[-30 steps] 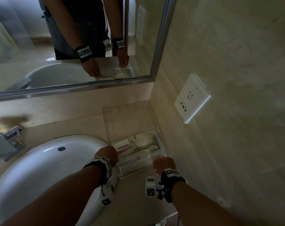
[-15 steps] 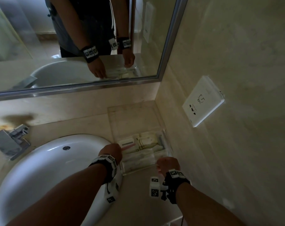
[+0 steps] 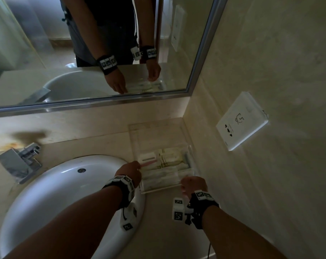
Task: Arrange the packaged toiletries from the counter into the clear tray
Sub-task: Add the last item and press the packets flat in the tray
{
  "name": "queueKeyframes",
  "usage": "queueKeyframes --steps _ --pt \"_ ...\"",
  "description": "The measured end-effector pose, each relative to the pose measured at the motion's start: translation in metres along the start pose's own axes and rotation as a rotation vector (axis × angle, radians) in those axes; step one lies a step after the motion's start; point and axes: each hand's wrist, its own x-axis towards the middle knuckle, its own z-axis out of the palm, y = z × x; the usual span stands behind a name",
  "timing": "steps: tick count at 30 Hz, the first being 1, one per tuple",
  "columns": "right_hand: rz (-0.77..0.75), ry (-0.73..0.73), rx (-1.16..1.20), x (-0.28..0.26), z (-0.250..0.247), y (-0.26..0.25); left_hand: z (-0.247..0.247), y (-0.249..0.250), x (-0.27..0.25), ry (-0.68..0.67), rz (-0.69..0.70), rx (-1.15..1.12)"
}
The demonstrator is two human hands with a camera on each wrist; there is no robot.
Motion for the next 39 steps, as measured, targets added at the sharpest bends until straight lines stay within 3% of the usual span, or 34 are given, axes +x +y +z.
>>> queueKeyframes --steps 8,14,18,23,28,31,36,39 --pt "0.007 -0.006 0.046 0.002 0.007 -0.01 -0.004 -0.001 -0.002 0.049 -0.006 -0.104" --pt "0.024 0.022 0.123 -0.009 0.011 -0.026 -0.006 0.0 0.002 0.009 0.037 -0.006" --pt "-0.013 0.06 0.052 -0.007 0.013 -0.029 -0.005 -0.002 0.007 0.01 0.037 -0.016" --pt "-0.066 0.056 0.001 0.053 0.019 0.005 -0.007 0.0 0.013 0.013 0.006 0.026" --pt "0.024 0.001 0.139 -0.006 0.014 -0.053 -0.01 0.001 0.012 0.006 0.049 0.027" --pt "0.079 -0.005 0.202 -0.008 0.011 -0.064 -0.008 0.0 0.015 0.002 0.07 0.025" --pt "0.077 -0.008 0.127 0.046 0.024 -0.038 -0.01 0.001 0.019 -0.011 0.039 0.051" --pt "0.06 -0.015 0.083 0.048 0.026 -0.042 -0.014 0.005 0.016 -0.005 0.059 0.058"
